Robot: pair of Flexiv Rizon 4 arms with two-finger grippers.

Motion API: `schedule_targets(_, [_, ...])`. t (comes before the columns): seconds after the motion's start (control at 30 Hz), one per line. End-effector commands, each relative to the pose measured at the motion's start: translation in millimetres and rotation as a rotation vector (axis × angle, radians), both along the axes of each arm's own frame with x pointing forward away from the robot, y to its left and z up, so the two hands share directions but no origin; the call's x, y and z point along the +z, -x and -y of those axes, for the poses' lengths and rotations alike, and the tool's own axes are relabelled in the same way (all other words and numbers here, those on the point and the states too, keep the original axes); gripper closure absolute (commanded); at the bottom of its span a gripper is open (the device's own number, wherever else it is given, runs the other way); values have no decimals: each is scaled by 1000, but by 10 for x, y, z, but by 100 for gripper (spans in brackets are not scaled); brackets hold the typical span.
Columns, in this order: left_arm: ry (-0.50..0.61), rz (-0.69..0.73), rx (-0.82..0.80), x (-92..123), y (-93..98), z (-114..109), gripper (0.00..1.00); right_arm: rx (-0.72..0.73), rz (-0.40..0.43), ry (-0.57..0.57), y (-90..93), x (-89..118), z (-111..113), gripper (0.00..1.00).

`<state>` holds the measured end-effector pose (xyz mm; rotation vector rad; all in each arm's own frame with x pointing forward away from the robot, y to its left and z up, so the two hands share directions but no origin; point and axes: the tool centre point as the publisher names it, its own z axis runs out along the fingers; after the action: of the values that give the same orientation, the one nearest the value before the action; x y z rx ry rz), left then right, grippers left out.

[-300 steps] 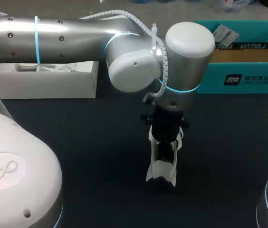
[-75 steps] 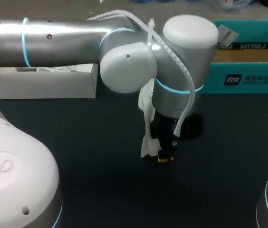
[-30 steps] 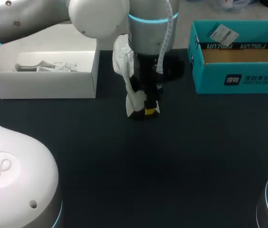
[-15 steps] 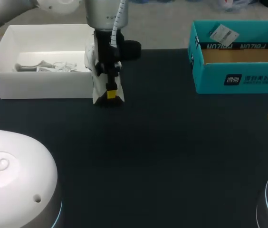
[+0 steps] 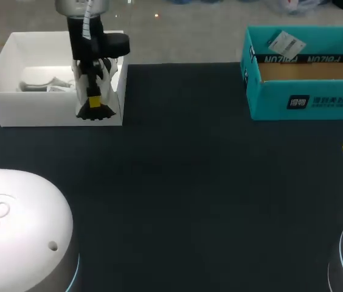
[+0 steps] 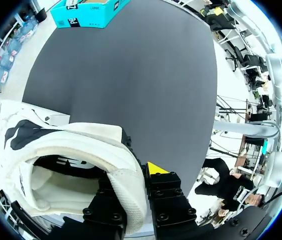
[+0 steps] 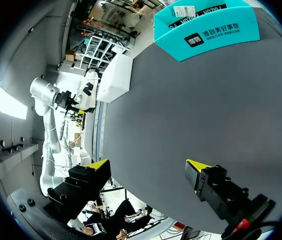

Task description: Take the shoe out of the shoebox, open the shoe tongue, remove and reinsert the insole, then place the shoe into the shoebox

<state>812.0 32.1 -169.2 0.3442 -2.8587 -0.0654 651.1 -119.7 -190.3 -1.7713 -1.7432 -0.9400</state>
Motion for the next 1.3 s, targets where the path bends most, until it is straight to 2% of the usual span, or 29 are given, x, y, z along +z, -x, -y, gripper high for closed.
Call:
schedule_targets(0.03, [-11,-19,-27,-4,-87,-363,100,-2,1,2,16,-1,-4,0])
schedule_targets(0.17, [-24,-28,-51,14,-205,-556,100,-2,1,2,16,-1,-4,0])
schedule_targets(0.4, [-13,-15,-43,188,-422,-925,100,-2,1,2,16,-1,-4,0])
schedule_targets(0.6, [-2,-27,-90,291,-521,-1071,100,-2,1,2,16,-1,-4,0])
schedule_targets(0.67, [-8,-30,-58,320,-582,-1132,100,-2,1,2,16,-1,-4,0])
schedule_targets(1.3, [-5,-32,-35,328,-597,-1142,100,-2,1,2,16,-1,-4,0])
